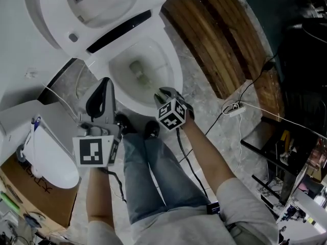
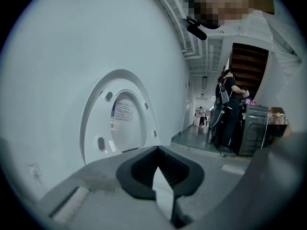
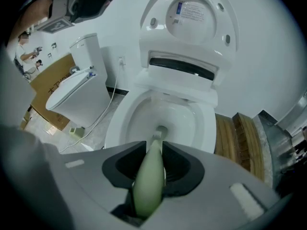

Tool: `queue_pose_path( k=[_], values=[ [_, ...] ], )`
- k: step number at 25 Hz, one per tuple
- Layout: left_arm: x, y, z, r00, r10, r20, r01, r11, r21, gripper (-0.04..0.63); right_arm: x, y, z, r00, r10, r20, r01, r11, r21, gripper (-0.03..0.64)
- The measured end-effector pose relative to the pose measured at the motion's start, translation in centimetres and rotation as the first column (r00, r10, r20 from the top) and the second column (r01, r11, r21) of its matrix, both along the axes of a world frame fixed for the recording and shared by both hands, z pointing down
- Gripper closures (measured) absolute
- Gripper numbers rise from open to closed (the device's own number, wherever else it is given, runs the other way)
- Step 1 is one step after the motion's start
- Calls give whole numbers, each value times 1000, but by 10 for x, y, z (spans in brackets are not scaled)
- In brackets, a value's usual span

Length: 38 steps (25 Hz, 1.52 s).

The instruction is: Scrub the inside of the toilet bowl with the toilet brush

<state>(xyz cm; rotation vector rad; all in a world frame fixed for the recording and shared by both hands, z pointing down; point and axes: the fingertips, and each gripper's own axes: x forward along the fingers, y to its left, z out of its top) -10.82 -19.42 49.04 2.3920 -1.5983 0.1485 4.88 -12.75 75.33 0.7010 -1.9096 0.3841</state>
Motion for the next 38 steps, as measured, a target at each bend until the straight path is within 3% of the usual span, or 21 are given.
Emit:
queue_pose_path(
  k=[8,13,17,24,32,38],
  values=[
    [-2,-2,2,1000,-17,1,17,1000,-8,591,26,-15,2,974,225,15,-225,974,-10,511],
    [-5,-6,4,1000,-21,6,21,1000,-14,591,43,-28,5,909,415,43,-415,910,-24,511],
    [-12,-10,6,1000,-25,10,25,1000,-16,591,56,-41,10,856,514,42,-514,857,-19,511],
    [-27,-17,17,999,-29,30,31,998,-58,591,50,-62,13,828,560,32,-560,828,9,511],
    [-43,-29,17,1000,-9,28,10,999,-46,591,25,-86,15,810,585,43,-586,809,35,512],
    [-62,-36,15,999,14,29,-13,999,-35,591,2,-95,17,817,576,34,-577,815,49,512]
  ],
)
